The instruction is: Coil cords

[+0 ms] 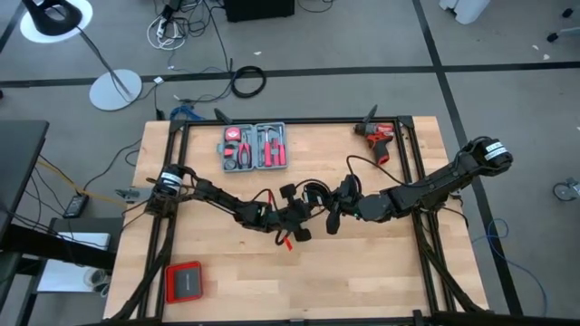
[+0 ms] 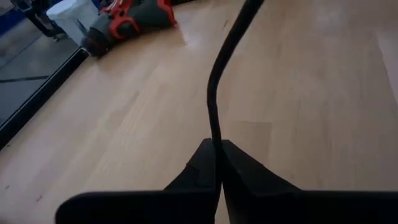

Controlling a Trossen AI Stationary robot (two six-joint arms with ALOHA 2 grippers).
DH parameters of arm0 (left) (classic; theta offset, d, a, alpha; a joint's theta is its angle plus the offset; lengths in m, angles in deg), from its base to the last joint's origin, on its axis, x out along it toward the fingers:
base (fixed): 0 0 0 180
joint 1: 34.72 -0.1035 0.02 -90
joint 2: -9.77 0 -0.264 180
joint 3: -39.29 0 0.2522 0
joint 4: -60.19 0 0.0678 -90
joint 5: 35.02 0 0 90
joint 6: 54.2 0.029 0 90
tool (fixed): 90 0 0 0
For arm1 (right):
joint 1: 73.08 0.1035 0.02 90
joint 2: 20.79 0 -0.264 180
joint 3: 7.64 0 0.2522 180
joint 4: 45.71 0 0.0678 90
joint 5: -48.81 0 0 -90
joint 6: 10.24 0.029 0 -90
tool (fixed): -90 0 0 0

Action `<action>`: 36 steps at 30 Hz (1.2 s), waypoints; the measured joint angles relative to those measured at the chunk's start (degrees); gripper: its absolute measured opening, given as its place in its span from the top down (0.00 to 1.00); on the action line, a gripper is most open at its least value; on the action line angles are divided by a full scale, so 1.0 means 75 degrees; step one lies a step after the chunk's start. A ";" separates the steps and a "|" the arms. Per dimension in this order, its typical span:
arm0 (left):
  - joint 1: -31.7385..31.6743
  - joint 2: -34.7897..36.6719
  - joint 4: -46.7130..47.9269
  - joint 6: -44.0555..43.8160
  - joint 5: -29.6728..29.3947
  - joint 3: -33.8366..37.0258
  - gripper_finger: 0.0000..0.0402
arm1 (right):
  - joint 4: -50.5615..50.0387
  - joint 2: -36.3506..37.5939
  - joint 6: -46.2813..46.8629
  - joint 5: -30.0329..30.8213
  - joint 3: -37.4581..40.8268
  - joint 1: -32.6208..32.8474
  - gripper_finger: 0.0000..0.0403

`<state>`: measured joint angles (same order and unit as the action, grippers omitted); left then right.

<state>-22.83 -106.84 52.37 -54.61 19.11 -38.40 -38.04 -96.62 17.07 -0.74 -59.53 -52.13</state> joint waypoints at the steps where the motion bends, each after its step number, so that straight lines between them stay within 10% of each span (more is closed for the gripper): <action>1: -0.0039 0.0000 0.0004 0.0015 0.0002 -0.0002 0.97 | 0.0000 0.0000 0.0000 -0.0012 0.0000 0.0000 1.00; 36: 0.0057 0.0827 0.3467 -0.0183 -0.0699 -0.0003 0.97 | -0.2107 0.0472 0.0017 -0.0474 0.0000 0.0239 1.00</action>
<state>-22.40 -100.64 78.37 -55.98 13.86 -38.42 -53.84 -93.08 17.20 -4.30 -59.53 -50.34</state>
